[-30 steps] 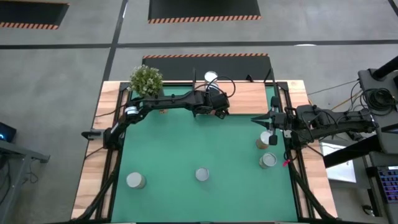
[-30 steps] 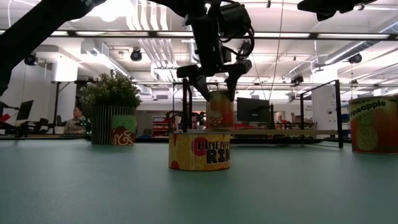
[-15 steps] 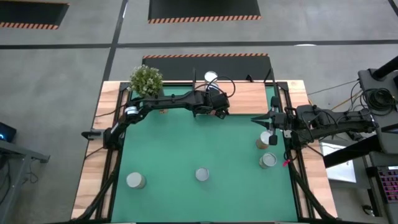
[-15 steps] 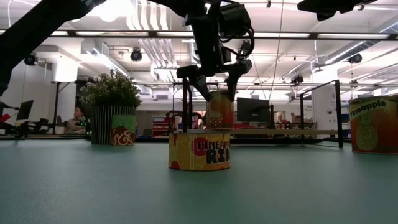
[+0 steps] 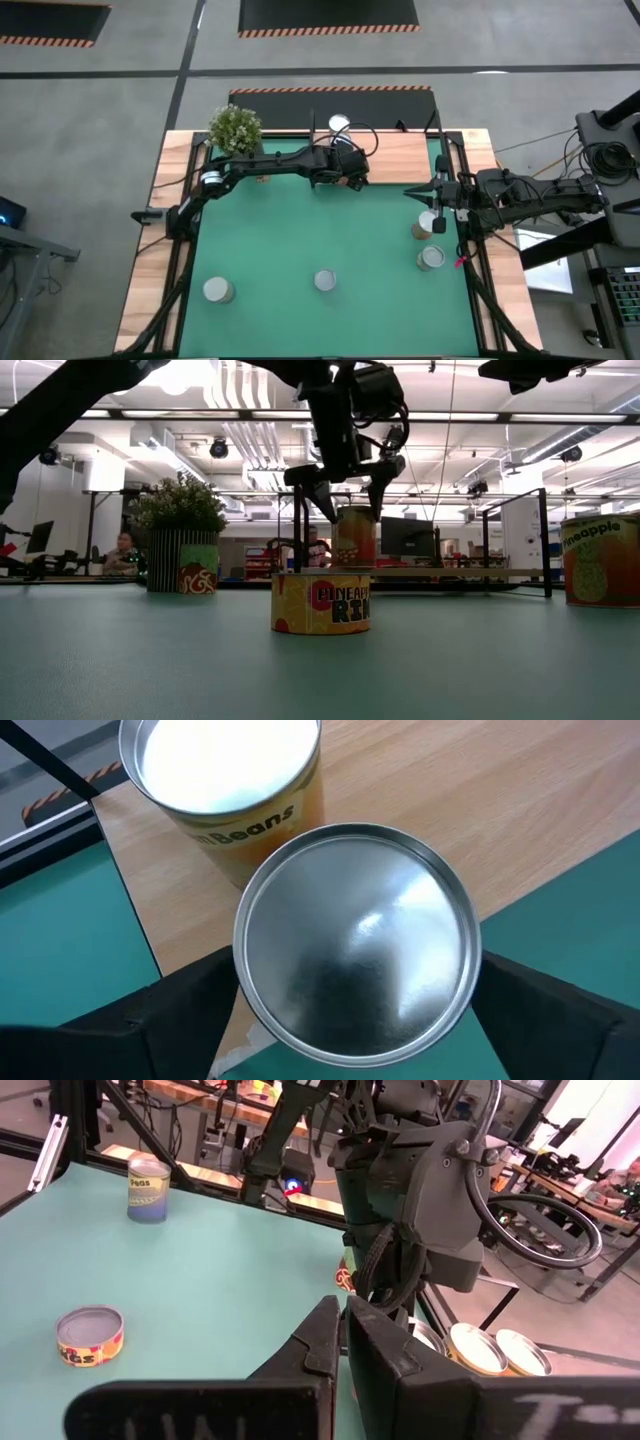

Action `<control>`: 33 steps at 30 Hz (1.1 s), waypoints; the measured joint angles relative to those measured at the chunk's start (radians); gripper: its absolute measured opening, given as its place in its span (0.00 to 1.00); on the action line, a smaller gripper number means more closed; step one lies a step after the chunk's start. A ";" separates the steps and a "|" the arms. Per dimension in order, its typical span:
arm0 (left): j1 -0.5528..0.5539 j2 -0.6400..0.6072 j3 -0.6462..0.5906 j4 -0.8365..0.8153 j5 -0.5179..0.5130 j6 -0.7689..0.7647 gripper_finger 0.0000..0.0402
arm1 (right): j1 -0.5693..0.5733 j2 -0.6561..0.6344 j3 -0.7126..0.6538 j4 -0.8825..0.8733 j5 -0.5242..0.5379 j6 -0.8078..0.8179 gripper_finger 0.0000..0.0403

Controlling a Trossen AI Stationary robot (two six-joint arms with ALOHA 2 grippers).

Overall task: Pick and place cans onto a shelf
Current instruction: Put the orange can on the shelf

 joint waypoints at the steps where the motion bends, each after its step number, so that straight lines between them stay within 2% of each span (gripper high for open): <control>1: 0.000 0.000 0.000 0.000 0.000 0.000 0.92 | 0.000 0.000 0.000 -0.001 0.000 0.000 0.03; 17: -0.054 -0.105 0.000 -0.090 -0.008 0.053 0.95 | 0.000 0.000 0.000 -0.004 0.000 0.000 0.03; 19: -0.091 -0.131 0.000 -0.093 -0.057 0.120 0.95 | 0.000 0.000 0.000 -0.004 0.000 0.000 0.03; 24: -0.252 -0.169 -0.009 -0.089 -0.347 0.418 0.95 | 0.000 0.000 0.000 -0.003 0.000 0.003 0.03; 26: -0.320 -0.184 -0.036 -0.090 -0.424 0.523 0.94 | 0.000 0.000 0.000 -0.001 0.000 0.012 0.03; 29: -0.398 -0.214 -0.117 -0.089 -0.423 0.620 0.94 | 0.000 0.001 0.000 0.011 0.000 0.016 0.03; 33: -0.462 -0.307 -0.287 -0.032 -0.418 0.611 0.94 | 0.000 0.004 0.000 0.015 0.000 0.038 0.03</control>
